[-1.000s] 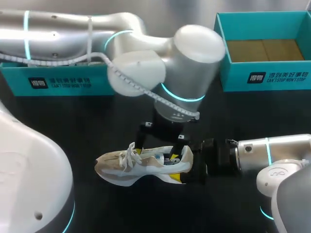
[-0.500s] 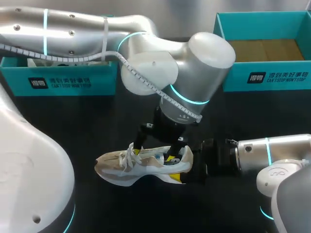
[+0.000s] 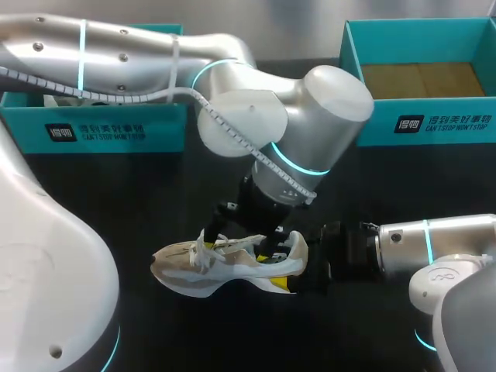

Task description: Take the shoe out of the shoebox, open the shoe tongue, remove and reinsert the insole, then place the shoe into the shoebox

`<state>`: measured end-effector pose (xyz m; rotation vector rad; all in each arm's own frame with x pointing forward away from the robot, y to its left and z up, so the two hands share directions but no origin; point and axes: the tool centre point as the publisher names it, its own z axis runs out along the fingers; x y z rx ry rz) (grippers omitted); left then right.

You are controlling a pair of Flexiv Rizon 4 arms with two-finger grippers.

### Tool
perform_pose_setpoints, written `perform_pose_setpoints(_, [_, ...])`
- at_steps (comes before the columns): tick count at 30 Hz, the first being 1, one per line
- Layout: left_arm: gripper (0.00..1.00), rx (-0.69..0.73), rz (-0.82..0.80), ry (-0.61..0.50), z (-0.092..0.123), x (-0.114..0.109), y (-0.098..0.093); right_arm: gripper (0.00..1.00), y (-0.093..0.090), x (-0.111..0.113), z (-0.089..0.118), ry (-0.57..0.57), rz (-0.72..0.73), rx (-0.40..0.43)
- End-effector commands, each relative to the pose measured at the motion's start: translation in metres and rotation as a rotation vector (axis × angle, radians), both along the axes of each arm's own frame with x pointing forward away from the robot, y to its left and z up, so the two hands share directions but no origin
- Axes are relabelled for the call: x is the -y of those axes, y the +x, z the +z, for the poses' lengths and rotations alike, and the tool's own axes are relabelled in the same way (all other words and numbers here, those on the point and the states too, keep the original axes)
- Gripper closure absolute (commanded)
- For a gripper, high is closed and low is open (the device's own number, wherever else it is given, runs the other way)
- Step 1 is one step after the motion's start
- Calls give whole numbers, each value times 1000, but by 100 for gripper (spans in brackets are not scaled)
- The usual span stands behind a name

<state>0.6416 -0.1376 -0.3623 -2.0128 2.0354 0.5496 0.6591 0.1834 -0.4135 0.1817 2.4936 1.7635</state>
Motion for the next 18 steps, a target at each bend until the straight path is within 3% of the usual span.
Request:
perform_pose_setpoints(1, [0,9,6,10,7,-3,-2,100,1,-2,-1,-5,0,-2])
perform_pose_setpoints(7, [0,12,-7,-1,17,-8,-6,100,1,-2,-1,-5,0,-2])
perform_pose_setpoints(14, [26,17,-28,1,18,-1,-10,100,1,-2,-1,-5,0,-2])
perform_pose_setpoints(17, [49,23,-33,10,16,1,-11,100,1,-2,-1,-5,0,-2])
perform_pose_setpoints(18, [51,25,-33,11,17,1,-11,100,1,-2,-1,-5,0,-2])
